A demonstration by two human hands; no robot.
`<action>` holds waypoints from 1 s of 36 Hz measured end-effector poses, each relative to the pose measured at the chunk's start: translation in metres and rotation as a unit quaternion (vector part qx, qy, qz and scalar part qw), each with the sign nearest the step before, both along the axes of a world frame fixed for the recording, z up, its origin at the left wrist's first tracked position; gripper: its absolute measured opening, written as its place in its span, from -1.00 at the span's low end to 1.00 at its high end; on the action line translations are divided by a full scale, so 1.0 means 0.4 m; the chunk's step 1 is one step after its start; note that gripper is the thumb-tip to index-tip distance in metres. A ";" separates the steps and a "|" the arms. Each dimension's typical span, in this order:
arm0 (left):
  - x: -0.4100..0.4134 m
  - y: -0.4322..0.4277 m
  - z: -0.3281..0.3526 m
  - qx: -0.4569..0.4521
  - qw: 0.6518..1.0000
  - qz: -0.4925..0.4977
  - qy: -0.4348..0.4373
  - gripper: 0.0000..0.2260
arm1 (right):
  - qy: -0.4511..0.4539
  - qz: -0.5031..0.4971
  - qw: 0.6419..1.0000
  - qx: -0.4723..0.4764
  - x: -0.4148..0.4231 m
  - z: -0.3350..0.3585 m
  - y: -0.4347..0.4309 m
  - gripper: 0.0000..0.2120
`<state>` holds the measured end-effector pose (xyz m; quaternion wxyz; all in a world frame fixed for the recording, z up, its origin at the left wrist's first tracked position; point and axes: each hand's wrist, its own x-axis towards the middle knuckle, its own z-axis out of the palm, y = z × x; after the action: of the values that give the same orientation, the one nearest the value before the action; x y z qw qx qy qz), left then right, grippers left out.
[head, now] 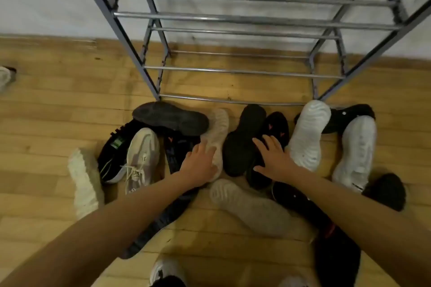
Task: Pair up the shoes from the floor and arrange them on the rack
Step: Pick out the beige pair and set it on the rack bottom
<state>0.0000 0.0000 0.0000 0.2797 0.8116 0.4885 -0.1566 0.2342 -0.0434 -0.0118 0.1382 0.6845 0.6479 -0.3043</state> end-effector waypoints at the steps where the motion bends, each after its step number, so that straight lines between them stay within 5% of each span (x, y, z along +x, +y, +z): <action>1: 0.005 -0.004 -0.025 0.002 1.000 -0.012 0.000 -0.47 | -0.007 0.018 1.000 -0.001 0.000 -0.028 0.004 -0.19; 13: 0.015 -0.048 -0.223 0.120 0.992 0.001 0.029 -0.44 | -0.031 0.052 0.997 -0.046 -0.052 -0.194 -0.004 -0.18; 16: 0.037 -0.046 -0.230 0.115 0.992 0.023 0.046 -0.28 | -0.014 0.034 0.999 -0.017 -0.054 -0.208 -0.014 -0.21; 21: 0.081 -0.044 -0.207 0.084 0.993 0.062 0.054 -0.31 | -0.010 0.018 0.999 0.027 -0.060 -0.213 -0.031 -0.22; 27: 0.074 -0.026 -0.152 0.013 0.980 0.188 -0.063 -0.41 | 0.013 0.012 1.000 0.008 -0.049 -0.184 -0.026 -0.26; 32: 0.024 -0.015 -0.116 -0.089 0.907 0.353 -0.212 -0.44 | 0.063 -0.010 0.998 0.028 -0.070 -0.143 -0.006 -0.30; 36: -0.021 -0.038 -0.092 -0.118 0.878 0.366 -0.287 -0.49 | 0.179 -0.057 0.982 0.027 -0.095 -0.100 0.007 -0.17</action>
<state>-0.0083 -0.0152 -0.0367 0.5389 0.5454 0.6265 0.1399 0.1961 -0.0404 -0.0518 -0.0166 0.6579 0.6305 -0.4116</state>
